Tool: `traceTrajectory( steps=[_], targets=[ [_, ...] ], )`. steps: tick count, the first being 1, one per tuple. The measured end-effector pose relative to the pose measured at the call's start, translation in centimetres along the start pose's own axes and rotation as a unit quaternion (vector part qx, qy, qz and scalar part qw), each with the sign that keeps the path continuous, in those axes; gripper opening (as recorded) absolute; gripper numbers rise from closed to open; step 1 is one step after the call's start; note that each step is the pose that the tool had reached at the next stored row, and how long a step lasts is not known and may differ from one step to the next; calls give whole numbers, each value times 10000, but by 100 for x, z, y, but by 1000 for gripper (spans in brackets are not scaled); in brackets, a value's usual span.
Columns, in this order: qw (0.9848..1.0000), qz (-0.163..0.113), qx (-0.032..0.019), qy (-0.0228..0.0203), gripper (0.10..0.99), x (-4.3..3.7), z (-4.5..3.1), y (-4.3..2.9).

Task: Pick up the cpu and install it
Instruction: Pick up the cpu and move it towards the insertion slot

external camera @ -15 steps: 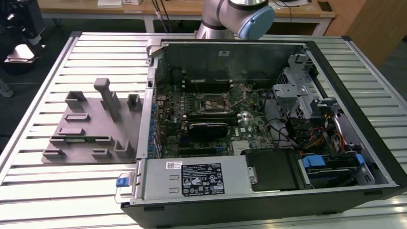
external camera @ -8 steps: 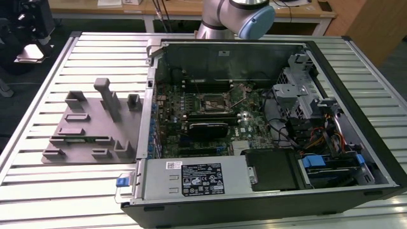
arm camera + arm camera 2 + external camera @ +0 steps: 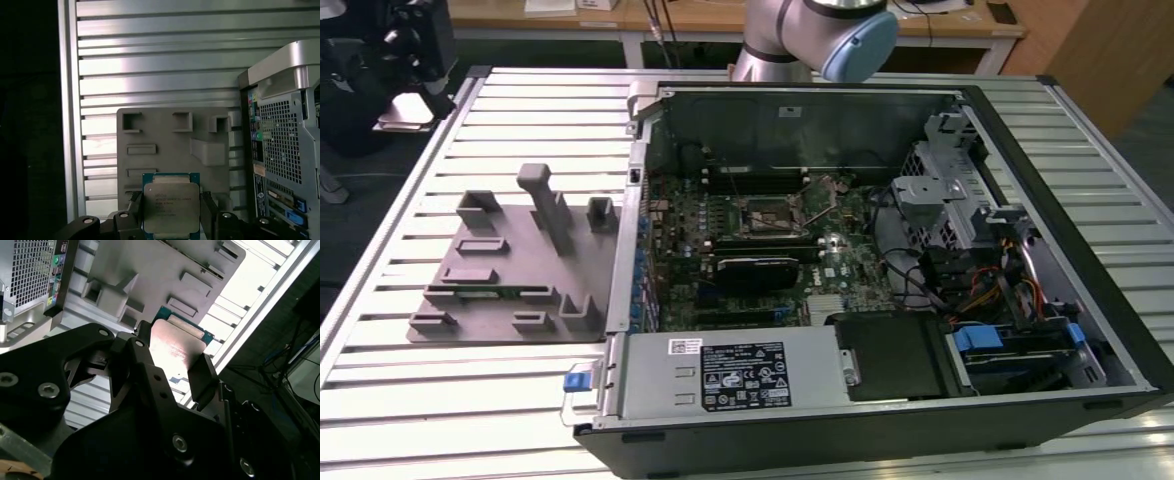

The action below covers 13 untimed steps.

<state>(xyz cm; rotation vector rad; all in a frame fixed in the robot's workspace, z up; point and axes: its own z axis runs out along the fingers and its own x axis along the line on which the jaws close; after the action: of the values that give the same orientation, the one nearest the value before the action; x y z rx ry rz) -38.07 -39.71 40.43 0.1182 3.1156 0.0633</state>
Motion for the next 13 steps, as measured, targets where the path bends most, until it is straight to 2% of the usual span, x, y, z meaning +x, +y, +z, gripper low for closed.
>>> traceTrajectory(
  steps=[13],
  targets=[
    [10000, 1, 1, 16, 541, -265, 7, 20]
  ],
)
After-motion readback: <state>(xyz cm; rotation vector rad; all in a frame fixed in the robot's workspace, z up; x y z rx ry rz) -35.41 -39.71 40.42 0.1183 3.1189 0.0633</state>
